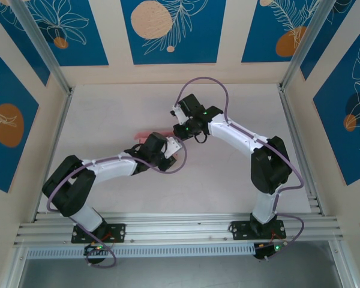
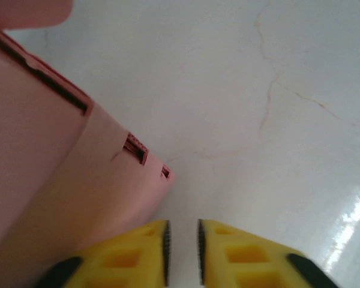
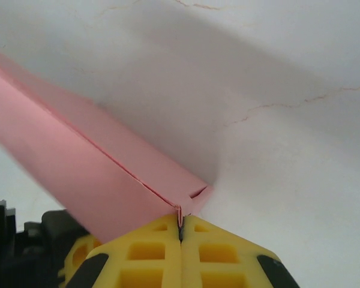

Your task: Fold the paper box

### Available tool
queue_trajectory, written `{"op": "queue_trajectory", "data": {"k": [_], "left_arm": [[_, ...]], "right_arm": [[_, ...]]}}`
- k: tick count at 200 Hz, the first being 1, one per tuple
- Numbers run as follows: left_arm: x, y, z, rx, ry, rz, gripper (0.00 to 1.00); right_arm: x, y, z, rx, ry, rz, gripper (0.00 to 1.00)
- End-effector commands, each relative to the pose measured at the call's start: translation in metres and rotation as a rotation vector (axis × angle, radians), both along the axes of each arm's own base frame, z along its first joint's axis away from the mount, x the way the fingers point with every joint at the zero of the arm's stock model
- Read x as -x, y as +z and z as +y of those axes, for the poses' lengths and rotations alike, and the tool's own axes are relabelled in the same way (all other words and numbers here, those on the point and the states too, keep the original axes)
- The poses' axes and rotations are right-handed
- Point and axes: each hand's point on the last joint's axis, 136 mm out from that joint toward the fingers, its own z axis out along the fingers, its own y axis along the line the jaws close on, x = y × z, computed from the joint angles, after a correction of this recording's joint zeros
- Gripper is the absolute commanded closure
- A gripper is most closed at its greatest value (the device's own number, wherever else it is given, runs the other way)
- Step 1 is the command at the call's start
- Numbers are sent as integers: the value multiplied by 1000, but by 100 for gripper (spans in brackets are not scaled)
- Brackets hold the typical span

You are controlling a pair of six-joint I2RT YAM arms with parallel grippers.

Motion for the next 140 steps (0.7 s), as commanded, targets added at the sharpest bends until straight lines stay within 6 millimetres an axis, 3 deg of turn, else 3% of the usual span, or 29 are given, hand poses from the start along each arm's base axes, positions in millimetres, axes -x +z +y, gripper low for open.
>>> {"op": "queue_trajectory", "data": {"k": [1, 33, 99, 140], "left_arm": [[-16, 25, 0, 100, 75, -77, 70], [-9, 30, 1, 147, 69, -84, 68], [20, 33, 8, 161, 12, -20, 56], [30, 60, 21, 185, 21, -73, 54]], "right_arm": [[13, -1, 0, 23, 7, -4, 100], [9, -13, 0, 38, -13, -24, 100], [1, -18, -3, 86, -15, -31, 100], [1, -16, -3, 81, -11, -33, 100]]}}
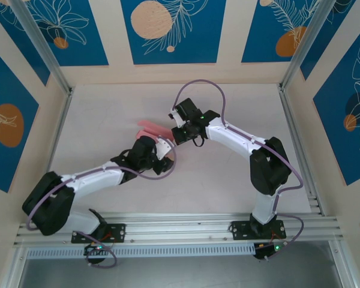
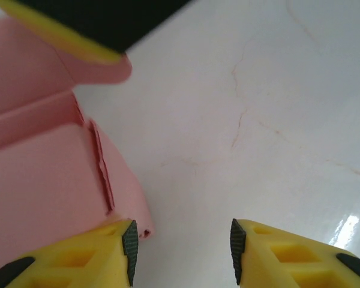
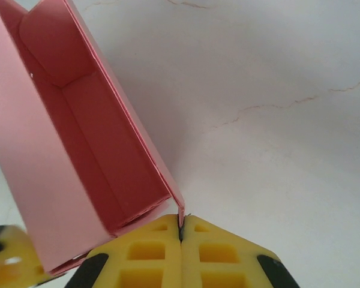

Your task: Fold the paper box

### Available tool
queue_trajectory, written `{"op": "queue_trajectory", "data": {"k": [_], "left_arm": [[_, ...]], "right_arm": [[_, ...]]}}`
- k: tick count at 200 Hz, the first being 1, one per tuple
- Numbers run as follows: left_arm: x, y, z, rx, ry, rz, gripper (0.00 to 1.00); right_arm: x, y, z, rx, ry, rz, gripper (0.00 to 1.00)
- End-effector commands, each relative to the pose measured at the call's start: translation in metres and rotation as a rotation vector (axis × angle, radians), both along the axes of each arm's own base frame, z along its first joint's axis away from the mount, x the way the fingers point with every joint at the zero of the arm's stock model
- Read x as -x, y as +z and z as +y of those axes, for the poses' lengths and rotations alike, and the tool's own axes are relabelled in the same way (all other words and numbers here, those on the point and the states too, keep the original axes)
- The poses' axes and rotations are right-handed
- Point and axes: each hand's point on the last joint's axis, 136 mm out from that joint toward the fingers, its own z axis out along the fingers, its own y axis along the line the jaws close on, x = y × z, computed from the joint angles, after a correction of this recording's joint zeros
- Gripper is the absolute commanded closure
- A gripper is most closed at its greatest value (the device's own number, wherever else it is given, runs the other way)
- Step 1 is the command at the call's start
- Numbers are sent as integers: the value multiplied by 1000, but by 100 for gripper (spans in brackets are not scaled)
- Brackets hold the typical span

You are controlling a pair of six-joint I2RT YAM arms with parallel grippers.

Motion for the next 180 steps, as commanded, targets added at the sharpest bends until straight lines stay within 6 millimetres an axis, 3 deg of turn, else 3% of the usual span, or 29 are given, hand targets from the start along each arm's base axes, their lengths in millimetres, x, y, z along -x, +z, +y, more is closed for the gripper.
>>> {"op": "queue_trajectory", "data": {"k": [1, 42, 87, 97, 114, 122, 160, 180], "left_arm": [[7, 14, 9, 19, 3, -19, 54], [4, 49, 36, 13, 102, -101, 54], [-16, 76, 96, -9, 417, -99, 56], [-16, 72, 112, -48, 492, -66, 57], [-10, 66, 129, -113, 559, -20, 77], [-6, 62, 131, -125, 556, 6, 81], [12, 22, 110, -118, 449, 169, 99], [15, 6, 98, -96, 412, 222, 100]], "right_arm": [[2, -6, -2, 31, 6, 18, 100], [2, -4, -2, 30, 9, 19, 100], [4, -3, 0, 26, 17, 21, 100], [4, -3, 0, 24, 20, 21, 100], [4, -3, 1, 23, 20, 26, 100], [4, -2, 2, 20, 22, 29, 100], [3, 3, 7, 20, 29, 38, 100], [3, 4, 10, 22, 38, 39, 100]]}}
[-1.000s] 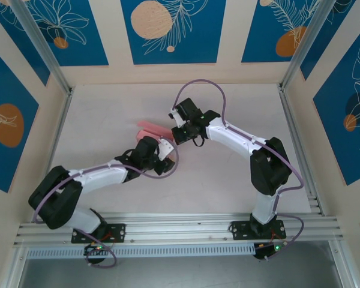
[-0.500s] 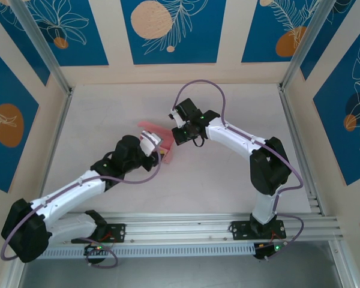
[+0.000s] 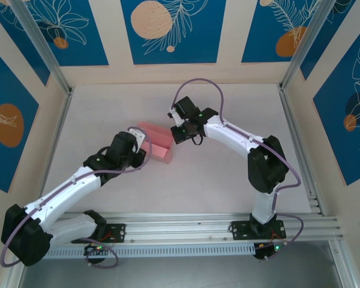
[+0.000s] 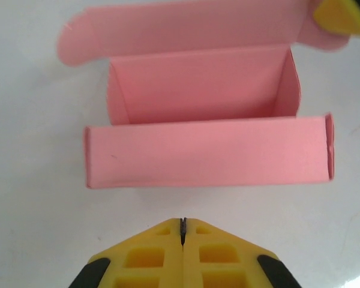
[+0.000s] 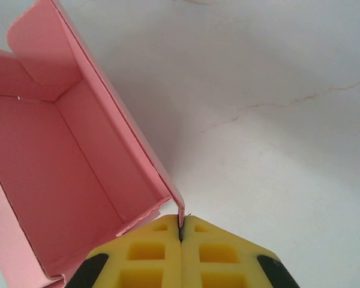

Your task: Fold the paper box

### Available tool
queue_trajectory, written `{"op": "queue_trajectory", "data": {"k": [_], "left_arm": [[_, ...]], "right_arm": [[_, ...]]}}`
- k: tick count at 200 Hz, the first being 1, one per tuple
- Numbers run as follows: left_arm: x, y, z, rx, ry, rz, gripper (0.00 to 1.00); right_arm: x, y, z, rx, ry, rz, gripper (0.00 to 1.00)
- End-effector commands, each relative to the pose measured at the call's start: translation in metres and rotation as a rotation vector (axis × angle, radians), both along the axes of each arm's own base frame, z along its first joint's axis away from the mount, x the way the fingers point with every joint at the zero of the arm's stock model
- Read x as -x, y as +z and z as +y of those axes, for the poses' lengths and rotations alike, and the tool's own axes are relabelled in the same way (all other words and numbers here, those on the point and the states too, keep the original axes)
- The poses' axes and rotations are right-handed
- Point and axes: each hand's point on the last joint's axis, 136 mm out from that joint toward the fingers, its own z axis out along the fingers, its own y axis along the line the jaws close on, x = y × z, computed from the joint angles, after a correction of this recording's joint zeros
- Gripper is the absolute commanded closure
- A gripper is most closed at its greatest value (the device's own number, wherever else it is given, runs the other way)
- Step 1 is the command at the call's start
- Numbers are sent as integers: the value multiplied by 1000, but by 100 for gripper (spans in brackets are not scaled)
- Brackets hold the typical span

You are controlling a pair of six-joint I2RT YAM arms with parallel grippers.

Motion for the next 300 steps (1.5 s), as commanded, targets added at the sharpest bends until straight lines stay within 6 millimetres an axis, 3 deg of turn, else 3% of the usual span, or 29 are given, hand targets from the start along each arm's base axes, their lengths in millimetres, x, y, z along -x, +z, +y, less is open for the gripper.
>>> {"op": "queue_trajectory", "data": {"k": [1, 76, 130, 238, 300], "left_arm": [[14, -29, -10, 38, -38, 122, 100], [-21, -42, -52, 108, -117, 103, 100], [-41, -33, -72, 152, -143, 70, 100], [-56, -48, -74, 147, -104, 43, 100], [-64, -51, -70, 145, -89, 36, 100]], "right_arm": [[6, 3, 7, 6, 37, 21, 100], [14, 9, 19, -22, 45, 46, 100], [27, 12, 40, -86, 26, 114, 100], [30, 12, 77, -256, -71, 258, 100], [28, 5, 87, -297, -91, 346, 100]]}}
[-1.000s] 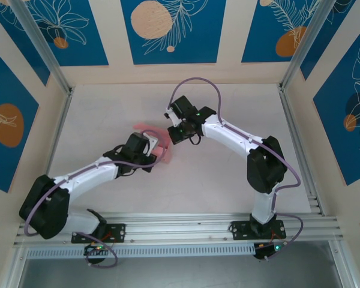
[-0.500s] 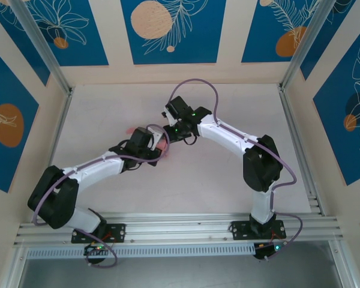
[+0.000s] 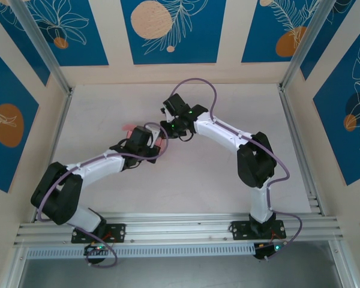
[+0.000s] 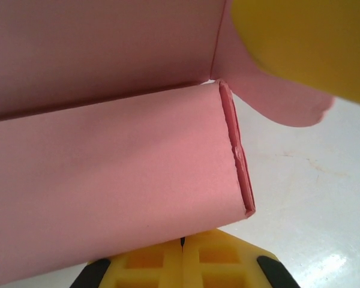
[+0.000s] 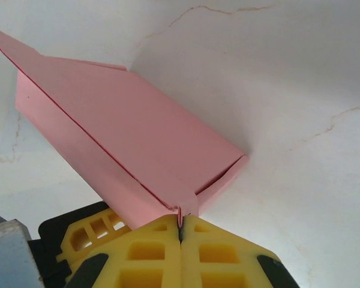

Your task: Fold the paper box

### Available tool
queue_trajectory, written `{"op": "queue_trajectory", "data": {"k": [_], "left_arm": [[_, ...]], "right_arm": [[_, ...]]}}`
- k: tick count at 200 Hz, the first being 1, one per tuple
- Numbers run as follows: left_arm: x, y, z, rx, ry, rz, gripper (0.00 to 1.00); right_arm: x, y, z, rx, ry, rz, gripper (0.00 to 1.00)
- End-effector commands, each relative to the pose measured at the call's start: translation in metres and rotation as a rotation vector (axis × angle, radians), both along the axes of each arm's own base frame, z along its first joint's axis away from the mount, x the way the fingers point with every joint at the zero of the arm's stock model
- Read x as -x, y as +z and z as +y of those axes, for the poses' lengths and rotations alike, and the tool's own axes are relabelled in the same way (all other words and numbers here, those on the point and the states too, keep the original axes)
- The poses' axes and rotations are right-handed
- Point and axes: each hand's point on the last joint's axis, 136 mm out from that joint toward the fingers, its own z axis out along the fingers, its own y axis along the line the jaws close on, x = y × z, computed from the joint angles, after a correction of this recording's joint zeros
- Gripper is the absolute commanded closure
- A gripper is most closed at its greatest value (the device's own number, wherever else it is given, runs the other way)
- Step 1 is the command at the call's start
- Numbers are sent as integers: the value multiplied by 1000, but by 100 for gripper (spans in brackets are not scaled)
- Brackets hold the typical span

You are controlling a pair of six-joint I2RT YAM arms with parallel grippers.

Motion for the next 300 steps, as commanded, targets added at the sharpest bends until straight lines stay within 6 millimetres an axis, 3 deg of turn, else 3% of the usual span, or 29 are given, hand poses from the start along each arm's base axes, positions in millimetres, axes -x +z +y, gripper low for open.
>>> {"op": "queue_trajectory", "data": {"k": [1, 58, 133, 184, 216, 248, 272, 300], "left_arm": [[-14, 16, -17, 64, -34, -70, 100], [-18, 15, -18, 75, -35, -70, 100], [-21, 17, -19, 85, -42, -73, 100], [-12, 28, -15, 139, -38, -75, 100], [0, 39, -5, 198, -23, -76, 93], [9, 61, 29, 240, 101, -128, 88], [8, 77, 86, 212, 312, -201, 63], [10, 78, 151, 164, 549, -245, 57]], "right_arm": [[28, 0, 31, -106, 77, 134, 100], [27, -1, 38, -148, 42, 186, 100], [28, -24, 44, -125, -19, 247, 99], [10, -47, 25, 25, -98, 188, 99], [3, -43, 21, 48, -106, 158, 99], [-3, -32, 18, 62, -102, 128, 99], [-3, -28, 19, 62, -86, 123, 99], [-3, -26, 19, 60, -79, 122, 99]]}}
